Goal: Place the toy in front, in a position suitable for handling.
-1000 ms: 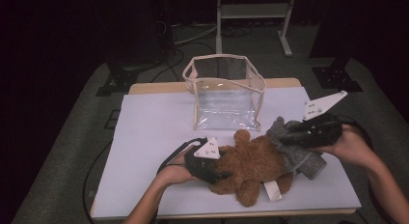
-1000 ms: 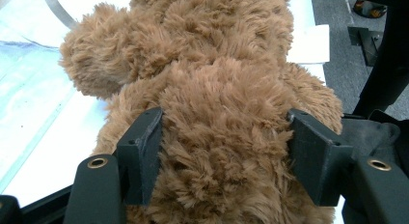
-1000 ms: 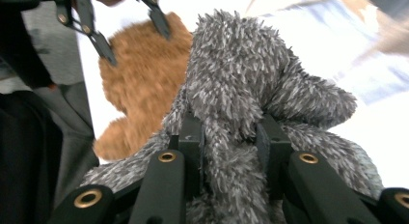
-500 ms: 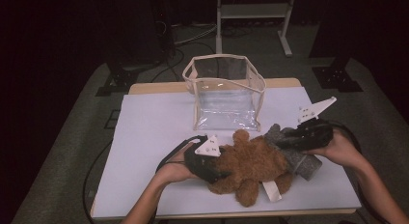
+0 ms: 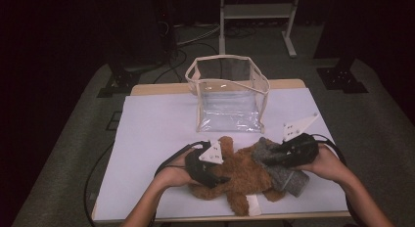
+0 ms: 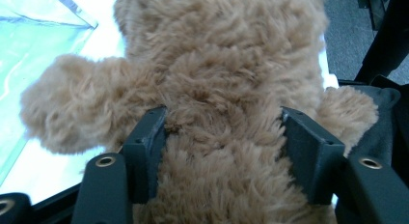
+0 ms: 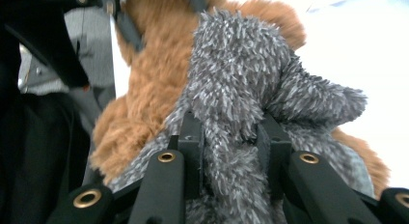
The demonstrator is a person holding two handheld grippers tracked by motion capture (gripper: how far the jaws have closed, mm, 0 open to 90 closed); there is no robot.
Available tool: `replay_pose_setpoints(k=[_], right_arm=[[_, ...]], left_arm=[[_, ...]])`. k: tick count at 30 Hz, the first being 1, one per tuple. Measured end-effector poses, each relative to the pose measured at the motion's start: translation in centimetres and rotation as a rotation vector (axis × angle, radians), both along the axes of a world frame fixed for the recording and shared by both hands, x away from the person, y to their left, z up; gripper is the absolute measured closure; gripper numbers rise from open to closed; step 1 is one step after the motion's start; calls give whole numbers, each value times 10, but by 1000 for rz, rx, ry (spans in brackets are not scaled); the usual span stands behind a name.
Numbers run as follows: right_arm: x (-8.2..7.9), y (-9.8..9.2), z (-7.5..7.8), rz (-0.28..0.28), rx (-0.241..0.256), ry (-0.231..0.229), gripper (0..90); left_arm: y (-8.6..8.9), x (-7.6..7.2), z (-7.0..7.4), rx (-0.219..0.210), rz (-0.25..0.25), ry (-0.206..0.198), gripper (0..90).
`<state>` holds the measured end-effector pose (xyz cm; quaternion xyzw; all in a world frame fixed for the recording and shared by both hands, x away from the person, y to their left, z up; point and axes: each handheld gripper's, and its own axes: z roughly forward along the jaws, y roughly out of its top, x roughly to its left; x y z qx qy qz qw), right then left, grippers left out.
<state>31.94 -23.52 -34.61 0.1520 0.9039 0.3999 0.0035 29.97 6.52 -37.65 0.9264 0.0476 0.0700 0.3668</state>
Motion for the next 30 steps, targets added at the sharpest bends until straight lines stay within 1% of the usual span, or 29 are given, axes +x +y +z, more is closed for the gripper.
replay_pose_setpoints(k=[1, 2, 3, 4, 5, 6, 7, 8, 9, 10, 11, 12, 13, 14, 15, 16, 17, 18, 19, 20, 21, 22, 24, 25, 27, 28, 29, 30], right_arm=[[3, -1, 5, -8, 12, -8, 684], [3, -1, 5, -8, 12, -8, 684], [8, 2, 14, -13, 33, -24, 684], [8, 2, 14, -13, 33, -24, 684], [14, 11, 18, -4, 36, -30, 684], [16, 16, 17, 6, 24, -29, 684], [16, 16, 17, 6, 24, -29, 684], [17, 22, 13, 16, 12, -21, 683], [16, 32, 1, 30, -11, 2, 683], [15, 33, -3, 30, -13, 6, 684], [11, 35, -8, 26, -9, 12, 684], [8, 34, -11, 27, -4, 5, 685], [3, 33, -14, 24, 8, -2, 687], [3, 33, -14, 24, 8, -2, 687], [-8, 31, -19, 27, 23, -8, 688], [-11, 30, -19, 31, 23, -11, 689], [-15, 28, -20, 37, 28, -15, 689], [-15, 28, -20, 37, 28, -15, 689], [-21, 28, -17, 55, 18, -21, 688], [-21, 28, -17, 55, 18, -21, 688], [-22, 28, -14, 60, 10, -25, 687], [-21, 28, -8, 68, -7, -49, 687], [-16, 28, 3, 60, 0, -62, 687], [-9, 31, 10, 51, 3, -79, 687], [-3, 36, 12, 42, 17, -80, 685], [-1, 40, 11, 40, 12, -86, 685], [1, 43, 8, 46, -3, -79, 684], [1, 43, 8, 46, -3, -79, 684]], left_arm=[[-1, -1, 0, 7, -9, -6, 388], [-1, -1, 0, 7, -9, -6, 391], [-3, -2, -1, 12, -15, -4, 391], [-3, -2, -1, 12, -15, -4, 391], [-4, -3, 0, 16, -15, -10, 391], [-4, -3, 0, 16, -15, -10, 389], [-3, -3, 0, 14, -12, -11, 389], [-2, -2, 1, 18, -13, -18, 384], [0, -2, 3, 22, -5, -26, 350], [0, -2, 3, 22, -5, -26, 333], [3, -2, 6, 16, 11, -29, 317], [5, -2, 8, 16, 15, -31, 306], [7, -1, 10, 16, 24, -33, 304], [7, -1, 10, 16, 24, -33, 305], [9, -1, 13, 19, 34, -27, 311], [9, -1, 13, 19, 34, -27, 320], [8, -2, 12, 25, 18, -14, 337], [8, -2, 12, 25, 18, -14, 360], [5, -6, 9, 31, -12, 2, 384], [5, -6, 9, 31, -12, 2, 395], [3, -8, 6, 39, -31, 10, 395], [1, -10, 4, 45, -40, 11, 396], [-1, -13, 0, 49, -46, 10, 397], [-1, -13, 0, 46, -47, 12, 400], [1, -13, -1, 35, -47, 12, 401], [1, -13, -1, 35, -47, 12, 400], [2, -13, 0, 33, -51, 9, 400], [2, -13, 0, 33, -51, 9, 396]])
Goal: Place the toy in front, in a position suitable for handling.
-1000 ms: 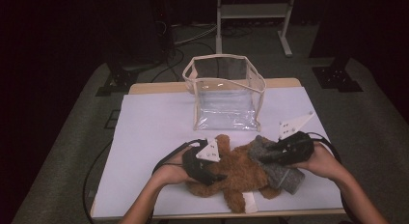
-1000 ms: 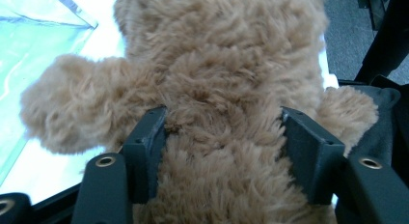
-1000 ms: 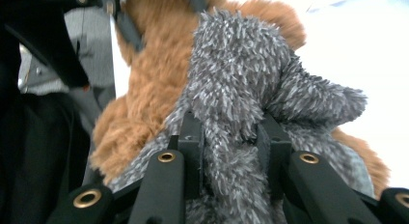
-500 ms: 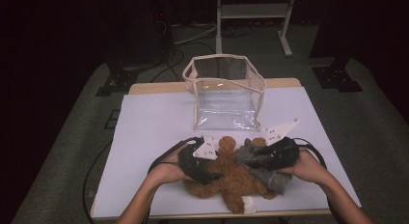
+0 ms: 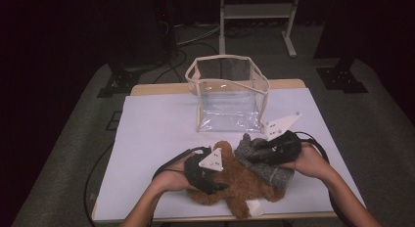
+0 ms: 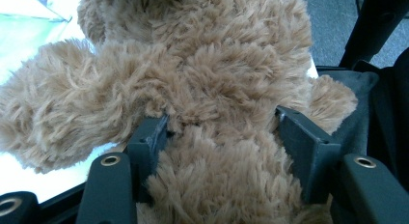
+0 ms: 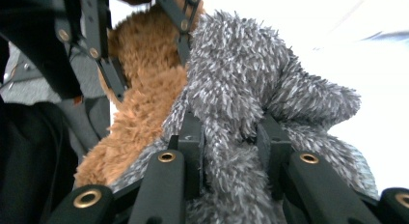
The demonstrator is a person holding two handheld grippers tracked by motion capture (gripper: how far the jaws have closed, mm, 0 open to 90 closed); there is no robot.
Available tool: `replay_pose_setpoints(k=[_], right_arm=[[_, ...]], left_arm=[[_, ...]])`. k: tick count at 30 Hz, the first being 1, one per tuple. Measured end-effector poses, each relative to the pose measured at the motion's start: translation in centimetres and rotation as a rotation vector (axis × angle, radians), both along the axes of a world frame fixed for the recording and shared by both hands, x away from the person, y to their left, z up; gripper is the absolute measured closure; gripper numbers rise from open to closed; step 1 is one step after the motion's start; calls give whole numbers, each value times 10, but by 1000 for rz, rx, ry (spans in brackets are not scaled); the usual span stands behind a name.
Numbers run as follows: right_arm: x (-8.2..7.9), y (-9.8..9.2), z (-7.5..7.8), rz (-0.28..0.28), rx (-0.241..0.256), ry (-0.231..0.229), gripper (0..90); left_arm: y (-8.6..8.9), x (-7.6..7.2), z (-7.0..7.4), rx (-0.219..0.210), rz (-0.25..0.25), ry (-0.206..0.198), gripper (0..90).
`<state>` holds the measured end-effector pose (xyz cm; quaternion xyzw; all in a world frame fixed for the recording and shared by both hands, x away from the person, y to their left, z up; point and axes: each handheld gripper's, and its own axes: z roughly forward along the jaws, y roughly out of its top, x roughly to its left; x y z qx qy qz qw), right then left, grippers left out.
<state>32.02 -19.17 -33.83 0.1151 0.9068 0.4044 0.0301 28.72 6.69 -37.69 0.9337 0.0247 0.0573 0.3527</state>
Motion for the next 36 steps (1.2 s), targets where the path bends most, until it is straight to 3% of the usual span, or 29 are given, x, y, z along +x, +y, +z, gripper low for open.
replay_pose_setpoints(k=[1, 3, 7, 9, 10, 11, 12, 14, 16, 17, 19, 22, 24, 27, 32, 36], right_arm=[[0, 5, -10, 13, -11, 32, 682], [-3, 5, -19, 12, 0, 54, 683], [-13, -3, -23, 3, 32, 52, 683], [-22, -6, -24, 8, 40, 44, 683], [-22, -6, -24, 8, 40, 44, 683], [-29, -7, -24, 19, 36, 36, 683], [-29, -7, -24, 19, 36, 36, 683], [-33, -6, -22, 34, 28, 30, 681], [-33, -6, -20, 46, 22, 31, 679], [-31, -5, -10, 53, 6, 5, 677], [-25, -5, -3, 43, 15, -3, 674], [-18, -5, 0, 22, 16, -4, 672], [-14, -4, -5, 22, 19, 18, 672], [-19, -3, -19, 17, 27, 55, 672], [-32, -10, -25, 22, 48, 47, 673], [-39, -12, -27, 32, 51, 41, 673]], left_arm=[[2, 0, 2, -8, 2, -2, 380], [5, 1, 4, -27, 7, 12, 318], [12, 2, 11, -73, 25, 36, 241], [18, 2, 16, -67, 61, 25, 190], [18, 2, 16, -67, 61, 25, 185], [22, 4, 16, -32, 78, 17, 178], [22, 4, 16, -32, 78, 17, 180], [24, 2, 12, -42, 58, 56, 244], [24, -2, 6, -52, 36, 60, 269], [24, -3, 4, -57, 32, 55, 299], [24, -4, 3, -58, 34, 54, 308], [25, -6, 2, -63, 33, 50, 310], [27, -7, 2, -64, 29, 42, 309], [29, -6, 4, -80, 43, 49, 246], [37, -6, 4, -93, 66, 75, 114], [41, -6, -2, -117, 78, 119, 78]])
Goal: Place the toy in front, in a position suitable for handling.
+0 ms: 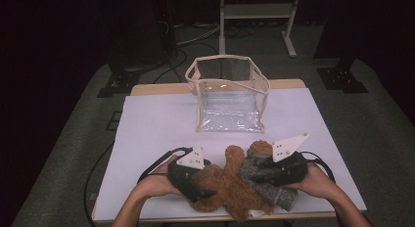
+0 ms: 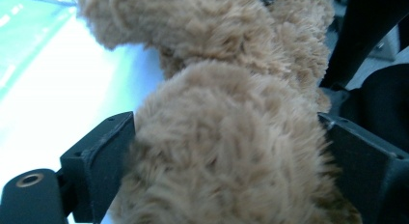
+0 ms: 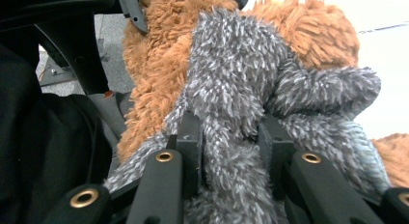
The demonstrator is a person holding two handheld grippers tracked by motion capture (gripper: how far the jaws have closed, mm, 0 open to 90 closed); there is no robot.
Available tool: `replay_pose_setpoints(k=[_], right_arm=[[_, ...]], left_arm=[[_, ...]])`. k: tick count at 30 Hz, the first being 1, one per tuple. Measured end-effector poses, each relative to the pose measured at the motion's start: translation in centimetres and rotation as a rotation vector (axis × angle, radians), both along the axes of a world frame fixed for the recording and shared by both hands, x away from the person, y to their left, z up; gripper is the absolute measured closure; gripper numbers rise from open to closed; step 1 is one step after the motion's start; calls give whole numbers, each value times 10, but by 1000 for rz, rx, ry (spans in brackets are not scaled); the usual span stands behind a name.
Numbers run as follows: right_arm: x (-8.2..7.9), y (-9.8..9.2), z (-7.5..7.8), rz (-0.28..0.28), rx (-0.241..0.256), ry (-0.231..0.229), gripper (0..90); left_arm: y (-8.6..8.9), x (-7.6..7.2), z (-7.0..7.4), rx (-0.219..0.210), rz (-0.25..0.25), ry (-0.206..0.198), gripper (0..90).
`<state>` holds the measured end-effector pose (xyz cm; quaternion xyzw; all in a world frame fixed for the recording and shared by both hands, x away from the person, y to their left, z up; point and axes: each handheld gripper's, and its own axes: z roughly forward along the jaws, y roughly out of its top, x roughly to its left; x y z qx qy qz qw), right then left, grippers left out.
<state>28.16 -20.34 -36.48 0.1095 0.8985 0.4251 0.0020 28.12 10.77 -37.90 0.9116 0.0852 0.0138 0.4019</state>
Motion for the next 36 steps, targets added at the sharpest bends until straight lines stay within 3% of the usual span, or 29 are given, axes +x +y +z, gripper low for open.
replay_pose_setpoints(k=[2, 6, 9, 11, 13, 14, 15, 16, 17, 18, 21, 24, 25, 27, 30, 31, 32, 33, 34, 35, 36], right_arm=[[-4, 0, -1, 4, 3, -1, 673], [-6, -2, -4, 5, 11, 3, 674], [-7, -2, -5, 4, 13, 10, 674], [-6, -2, -6, 5, 11, 12, 673], [-5, -3, -7, -4, 14, 12, 672], [-5, -3, -7, -4, 14, 12, 672], [-3, -4, -5, -26, 24, 11, 670], [-1, -6, -4, -38, 31, 4, 670], [1, -7, -2, -49, 39, 4, 670], [4, -8, -1, -56, 39, 2, 670], [13, -6, 5, -69, 27, -20, 671], [20, -3, 8, -75, 12, -36, 671], [25, 0, 9, -82, 8, -41, 671], [30, 2, 10, -93, 4, -47, 670], [38, 5, 10, -99, 7, -47, 670], [41, 8, 7, -89, 3, -38, 671], [41, 8, 7, -89, 3, -38, 671], [40, 12, 2, -65, 6, -29, 673], [40, 12, 2, -65, 6, -29, 673], [33, 16, -5, -25, 8, -17, 674], [30, 17, -6, -13, 7, -18, 674]], left_arm=[[1, 0, -6, -23, 13, 30, 58], [-1, 2, -14, -49, 20, 38, 23], [-15, 3, -15, 14, 9, 16, 8], [-23, 3, -13, 72, -6, -15, 57], [-27, 3, -6, 132, -14, -59, 232], [-27, 3, -6, 132, -14, -59, 290], [-29, 2, 1, 150, -5, -100, 342], [-29, 2, 1, 150, -5, -100, 373], [-31, 6, 7, 172, 8, -155, 398], [-31, 6, 7, 172, 8, -155, 408], [-36, 20, 15, 240, 23, -242, 423], [-39, 27, 18, 263, 36, -276, 431], [-39, 34, 21, 268, 60, -306, 436], [-36, 42, 24, 268, 91, -327, 437], [-32, 48, 24, 263, 109, -330, 431], [-27, 48, 19, 248, 108, -301, 402], [-27, 48, 19, 248, 108, -301, 372], [-18, 46, 15, 225, 93, -240, 332], [-18, 46, 15, 225, 93, -240, 302], [-8, 44, 14, 146, 80, -189, 278], [-2, 44, 14, 106, 82, -163, 265]])
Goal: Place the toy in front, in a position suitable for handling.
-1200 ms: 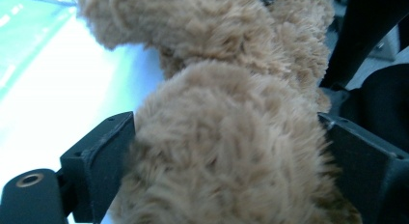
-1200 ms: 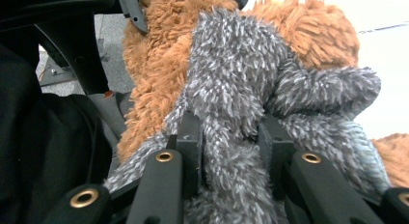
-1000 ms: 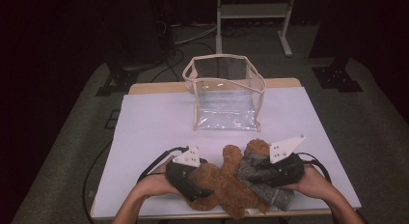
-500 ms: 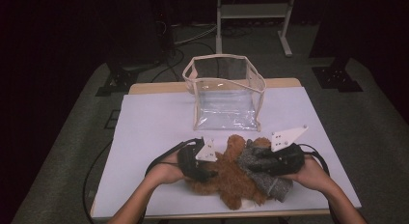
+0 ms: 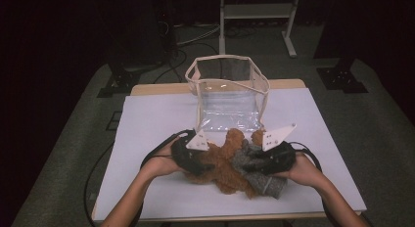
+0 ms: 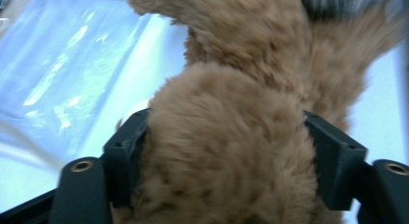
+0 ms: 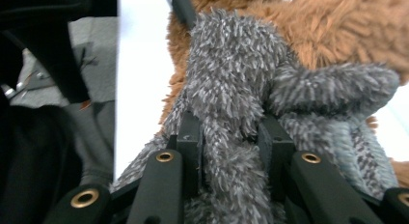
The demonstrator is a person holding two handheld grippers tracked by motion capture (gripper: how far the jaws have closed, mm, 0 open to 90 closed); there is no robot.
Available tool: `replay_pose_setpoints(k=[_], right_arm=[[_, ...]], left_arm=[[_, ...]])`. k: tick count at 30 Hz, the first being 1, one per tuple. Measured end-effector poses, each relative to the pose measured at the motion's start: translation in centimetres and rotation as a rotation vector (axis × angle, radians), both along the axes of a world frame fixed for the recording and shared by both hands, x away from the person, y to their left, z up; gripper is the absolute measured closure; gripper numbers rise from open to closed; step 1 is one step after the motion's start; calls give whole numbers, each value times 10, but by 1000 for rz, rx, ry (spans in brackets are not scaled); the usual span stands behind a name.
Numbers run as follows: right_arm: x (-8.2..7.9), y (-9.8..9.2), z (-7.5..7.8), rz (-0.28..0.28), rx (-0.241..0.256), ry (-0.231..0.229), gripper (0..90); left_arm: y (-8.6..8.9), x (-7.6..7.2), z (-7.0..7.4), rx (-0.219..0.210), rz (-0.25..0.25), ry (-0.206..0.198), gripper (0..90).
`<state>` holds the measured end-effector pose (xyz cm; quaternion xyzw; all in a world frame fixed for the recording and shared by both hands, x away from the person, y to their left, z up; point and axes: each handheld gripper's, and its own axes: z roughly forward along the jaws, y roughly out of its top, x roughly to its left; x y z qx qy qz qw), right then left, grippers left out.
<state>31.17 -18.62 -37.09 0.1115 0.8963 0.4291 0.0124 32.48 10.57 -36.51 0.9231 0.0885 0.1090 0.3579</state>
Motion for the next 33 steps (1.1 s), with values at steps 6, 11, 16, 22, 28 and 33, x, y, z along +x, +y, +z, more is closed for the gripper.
replay_pose_setpoints(k=[6, 11, 16, 22, 28, 33], right_arm=[[-14, 0, -4, 22, -4, -10, 674], [-10, -1, 17, -17, 4, -63, 666], [-1, 9, 23, -20, 32, -63, 660], [-5, 19, 6, 22, 10, -54, 666], [-7, 9, 2, 7, 25, -58, 665], [-10, -13, 2, -11, 9, -65, 664]], left_arm=[[10, -9, -6, -72, 5, 10, 356], [15, -21, -10, -86, 14, 1, 395], [18, -29, -9, -71, -8, 6, 373], [18, -28, 2, -80, 8, 9, 262], [13, -28, -2, -53, -15, -18, 423], [21, -24, -9, -113, 21, 34, 471]])
